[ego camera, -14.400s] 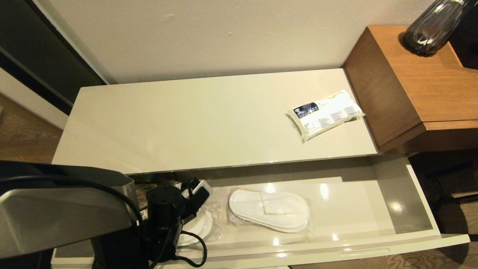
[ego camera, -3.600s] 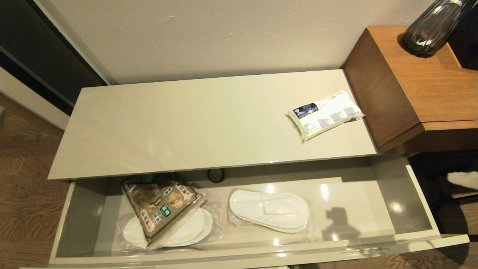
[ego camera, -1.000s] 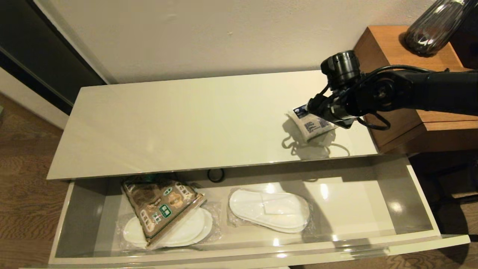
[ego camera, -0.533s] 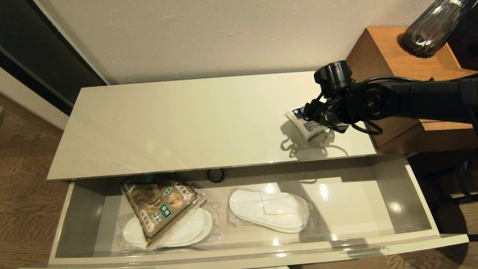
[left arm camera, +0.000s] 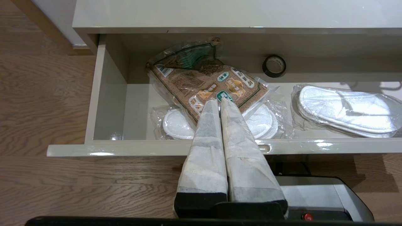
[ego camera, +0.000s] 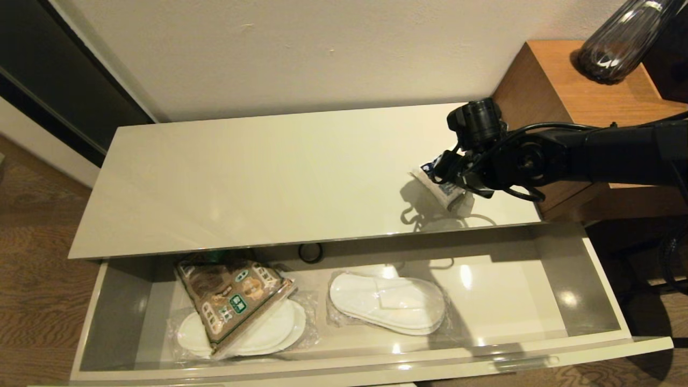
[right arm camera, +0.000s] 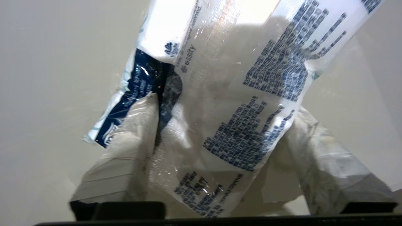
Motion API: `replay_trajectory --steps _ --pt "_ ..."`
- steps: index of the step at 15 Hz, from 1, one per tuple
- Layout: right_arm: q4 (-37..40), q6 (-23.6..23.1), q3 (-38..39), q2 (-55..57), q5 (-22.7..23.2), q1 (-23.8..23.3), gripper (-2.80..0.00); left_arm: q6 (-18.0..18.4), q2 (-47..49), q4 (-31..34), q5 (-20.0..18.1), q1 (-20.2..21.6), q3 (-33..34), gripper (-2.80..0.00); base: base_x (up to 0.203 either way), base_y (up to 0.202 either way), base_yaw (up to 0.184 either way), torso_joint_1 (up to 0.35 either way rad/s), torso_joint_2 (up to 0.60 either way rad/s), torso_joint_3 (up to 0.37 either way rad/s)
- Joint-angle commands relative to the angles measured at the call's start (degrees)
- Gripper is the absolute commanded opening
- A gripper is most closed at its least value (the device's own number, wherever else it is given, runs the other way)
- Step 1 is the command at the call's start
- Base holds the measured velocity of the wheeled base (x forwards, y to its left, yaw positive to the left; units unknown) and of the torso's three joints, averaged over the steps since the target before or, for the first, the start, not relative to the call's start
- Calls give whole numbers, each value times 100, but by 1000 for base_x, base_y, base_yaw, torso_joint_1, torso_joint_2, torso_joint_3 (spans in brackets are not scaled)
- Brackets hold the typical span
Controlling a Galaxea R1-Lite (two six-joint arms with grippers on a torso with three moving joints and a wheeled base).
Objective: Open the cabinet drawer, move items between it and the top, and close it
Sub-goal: Pick up the tissue on the table
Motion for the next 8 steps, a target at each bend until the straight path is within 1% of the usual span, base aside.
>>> replay_trajectory --steps 1,5,8 --pt "48 40 -6 73 -8 -7 -280 -8 9 -2 1 0 1 -280 0 0 0 0 0 0" --pt "94 72 53 -9 23 -7 -280 -8 9 -2 1 0 1 -280 0 0 0 0 0 0" --pt "109 75 256 -167 72 -7 -280 -8 9 -2 1 0 1 -280 0 0 0 0 0 0"
